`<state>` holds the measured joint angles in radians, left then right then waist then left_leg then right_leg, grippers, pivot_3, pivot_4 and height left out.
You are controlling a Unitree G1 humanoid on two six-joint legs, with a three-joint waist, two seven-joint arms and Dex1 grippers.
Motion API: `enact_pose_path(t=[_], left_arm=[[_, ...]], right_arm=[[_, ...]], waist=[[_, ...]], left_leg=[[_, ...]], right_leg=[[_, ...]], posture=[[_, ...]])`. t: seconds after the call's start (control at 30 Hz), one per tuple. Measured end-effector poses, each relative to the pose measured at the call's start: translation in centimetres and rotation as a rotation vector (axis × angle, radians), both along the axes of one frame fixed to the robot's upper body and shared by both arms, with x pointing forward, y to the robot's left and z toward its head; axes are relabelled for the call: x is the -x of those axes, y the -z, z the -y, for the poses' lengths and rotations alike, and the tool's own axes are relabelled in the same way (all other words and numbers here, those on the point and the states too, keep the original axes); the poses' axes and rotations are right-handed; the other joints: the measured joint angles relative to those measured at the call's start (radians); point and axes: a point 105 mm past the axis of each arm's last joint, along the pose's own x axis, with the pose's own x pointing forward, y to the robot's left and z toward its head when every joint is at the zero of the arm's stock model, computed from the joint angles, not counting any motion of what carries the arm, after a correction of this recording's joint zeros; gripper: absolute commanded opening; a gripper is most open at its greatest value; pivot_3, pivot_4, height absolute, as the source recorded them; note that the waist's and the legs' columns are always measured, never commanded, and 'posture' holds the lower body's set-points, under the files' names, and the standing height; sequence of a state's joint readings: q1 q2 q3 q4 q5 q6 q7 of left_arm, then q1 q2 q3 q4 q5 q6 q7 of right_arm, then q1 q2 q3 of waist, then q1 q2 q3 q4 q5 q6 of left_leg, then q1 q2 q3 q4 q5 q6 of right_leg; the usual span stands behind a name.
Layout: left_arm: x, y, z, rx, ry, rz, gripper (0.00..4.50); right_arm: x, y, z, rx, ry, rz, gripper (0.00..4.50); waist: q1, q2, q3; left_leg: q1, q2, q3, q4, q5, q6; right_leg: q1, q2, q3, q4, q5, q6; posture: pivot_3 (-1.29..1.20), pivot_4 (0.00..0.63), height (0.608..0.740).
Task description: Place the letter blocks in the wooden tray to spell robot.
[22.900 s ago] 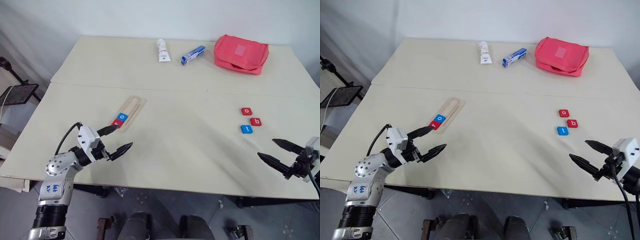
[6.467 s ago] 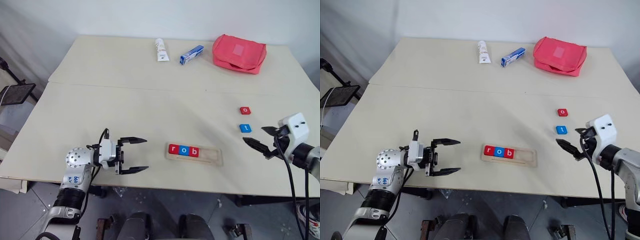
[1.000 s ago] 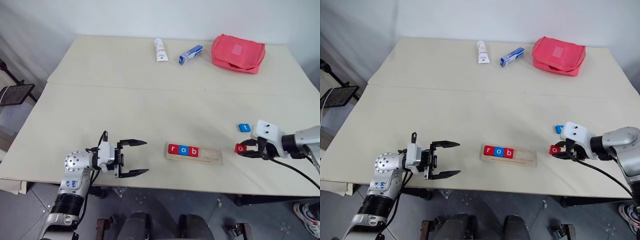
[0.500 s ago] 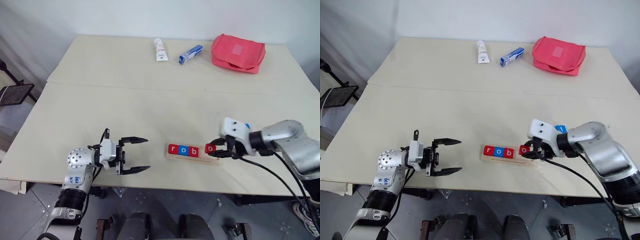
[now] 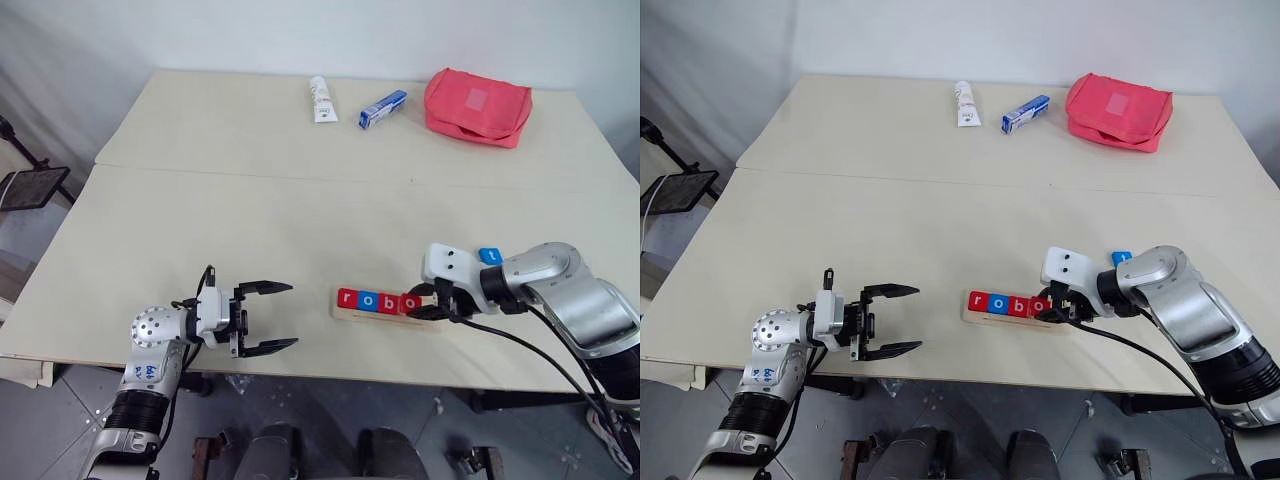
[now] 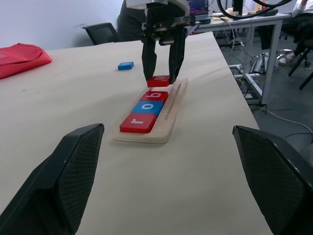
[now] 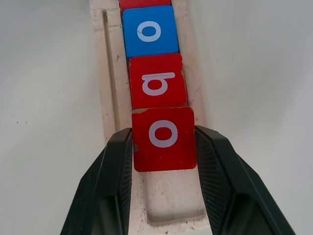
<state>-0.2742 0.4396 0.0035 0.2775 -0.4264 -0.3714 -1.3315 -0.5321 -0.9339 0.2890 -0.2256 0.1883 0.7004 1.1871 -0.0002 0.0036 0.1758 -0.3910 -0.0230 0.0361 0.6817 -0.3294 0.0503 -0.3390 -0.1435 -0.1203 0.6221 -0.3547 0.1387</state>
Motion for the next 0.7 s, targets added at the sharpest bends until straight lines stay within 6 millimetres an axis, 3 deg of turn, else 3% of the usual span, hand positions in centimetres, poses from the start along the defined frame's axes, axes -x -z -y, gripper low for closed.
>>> enact_pose_path(t=[0.3,0.7], left_arm=[[0.0,0.0,0.0,0.001,-0.001,0.001,4.50],[-0.3,-0.3,0.2,0.004,0.006,0.018,4.50]], right_arm=[[0.0,0.0,-0.1,-0.003,-0.005,0.000,4.37],[0.9,-1.0,0.5,-0.070,0.066,0.011,4.44]], waist=[[0.000,0.000,0.000],[0.003,0.000,0.000]], left_leg=[[0.000,0.000,0.000,0.000,0.000,0.000],[0.000,0.000,0.000,0.000,0.000,0.000]], right_leg=[[0.000,0.000,0.000,0.000,0.000,0.000],[0.000,0.000,0.000,0.000,0.000,0.000]], posture=[[0.00,0.150,0.740],[0.00,0.150,0.740]])
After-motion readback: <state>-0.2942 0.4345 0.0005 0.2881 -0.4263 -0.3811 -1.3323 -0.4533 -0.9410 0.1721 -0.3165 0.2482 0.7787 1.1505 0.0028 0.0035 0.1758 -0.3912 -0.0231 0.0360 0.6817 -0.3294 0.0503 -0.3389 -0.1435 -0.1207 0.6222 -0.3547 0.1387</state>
